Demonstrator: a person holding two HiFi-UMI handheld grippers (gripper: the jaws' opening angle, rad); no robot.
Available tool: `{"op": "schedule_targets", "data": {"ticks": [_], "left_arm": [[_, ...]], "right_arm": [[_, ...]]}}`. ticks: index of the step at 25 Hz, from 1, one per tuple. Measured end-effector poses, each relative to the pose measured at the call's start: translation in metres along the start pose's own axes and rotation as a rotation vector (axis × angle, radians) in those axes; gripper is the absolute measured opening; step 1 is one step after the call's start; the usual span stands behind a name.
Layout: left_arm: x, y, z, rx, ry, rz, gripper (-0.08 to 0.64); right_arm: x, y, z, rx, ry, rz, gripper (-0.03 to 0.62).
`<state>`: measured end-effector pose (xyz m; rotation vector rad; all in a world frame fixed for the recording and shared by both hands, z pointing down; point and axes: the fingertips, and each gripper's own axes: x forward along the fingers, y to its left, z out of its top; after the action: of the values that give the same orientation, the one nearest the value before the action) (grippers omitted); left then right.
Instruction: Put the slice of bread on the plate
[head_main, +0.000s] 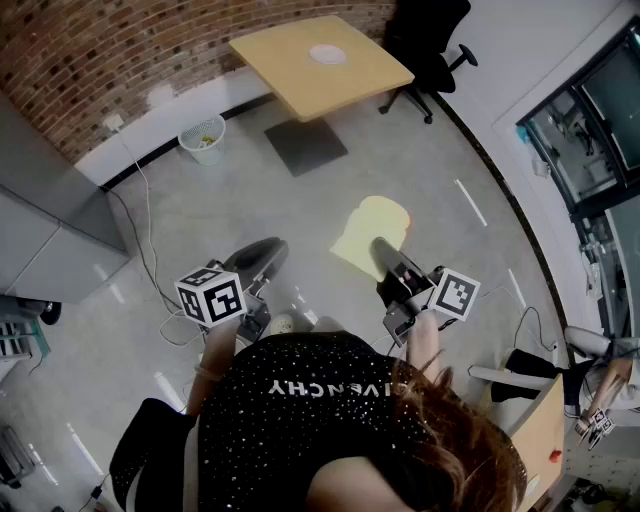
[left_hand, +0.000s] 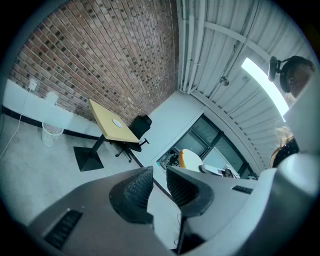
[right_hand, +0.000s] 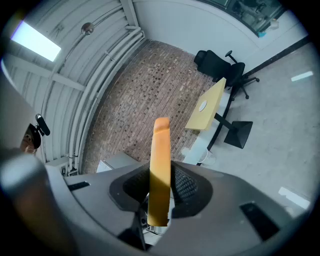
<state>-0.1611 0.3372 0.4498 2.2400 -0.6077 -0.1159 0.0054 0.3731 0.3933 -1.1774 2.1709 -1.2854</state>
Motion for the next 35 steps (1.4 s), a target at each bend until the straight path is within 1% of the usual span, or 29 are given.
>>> {"op": "schedule_targets", "data": {"ticks": [5, 10, 12, 15, 19, 22, 23, 25, 26, 28, 30, 31, 33, 35], "left_arm": [[-0.023, 0.009, -0.006, -0.005, -0.009, -0.006, 0.087], [-0.036, 0.019, -0.004, -0.01, -0.018, 0.002, 0.087], [-0.036, 0.02, 0.0, 0.006, -0.02, 0.005, 0.087], [-0.027, 0.022, 0.007, 0.048, -0.015, 0.029, 0.087], [-0.006, 0.024, 0.017, 0.059, -0.004, 0.03, 0.086], [0.015, 0.034, 0.032, 0.065, -0.001, 0.061, 0.011], [0.023, 0.038, 0.037, 0.074, 0.004, 0.071, 0.011], [0.039, 0.044, 0.05, 0.094, 0.008, 0.083, 0.011], [0.048, 0.048, 0.057, 0.107, 0.005, 0.09, 0.009], [0.068, 0.058, 0.073, 0.149, -0.004, 0.114, 0.009], [0.089, 0.066, 0.09, 0.205, -0.009, 0.145, 0.009], [0.101, 0.068, 0.097, 0.232, -0.005, 0.159, 0.009], [0.124, 0.069, 0.107, 0.278, 0.015, 0.182, 0.009], [0.146, 0.069, 0.114, 0.308, 0.03, 0.196, 0.009]], "right_arm": [[-0.001, -0.001, -0.017, 0.0, -0.014, -0.023, 0.096], [0.002, 0.001, -0.022, -0.003, -0.033, -0.028, 0.096], [0.006, -0.001, -0.023, 0.006, -0.036, -0.028, 0.096], [0.013, -0.007, -0.02, 0.023, -0.042, -0.034, 0.095], [0.028, -0.019, -0.009, 0.047, -0.044, -0.04, 0.095], [0.047, -0.029, 0.008, 0.057, -0.037, -0.041, 0.096], [0.055, -0.032, 0.014, 0.061, -0.033, -0.037, 0.095], [0.072, -0.038, 0.027, 0.045, -0.024, -0.036, 0.095], [0.082, -0.042, 0.033, 0.021, -0.019, -0.045, 0.095], [0.101, -0.056, 0.047, -0.027, -0.011, -0.095, 0.095], [0.117, -0.071, 0.059, -0.044, -0.004, -0.167, 0.095], [0.125, -0.075, 0.066, -0.051, 0.001, -0.18, 0.095], [0.137, -0.081, 0.083, -0.055, 0.01, -0.178, 0.095], [0.147, -0.089, 0.1, -0.054, 0.016, -0.177, 0.095]]}}
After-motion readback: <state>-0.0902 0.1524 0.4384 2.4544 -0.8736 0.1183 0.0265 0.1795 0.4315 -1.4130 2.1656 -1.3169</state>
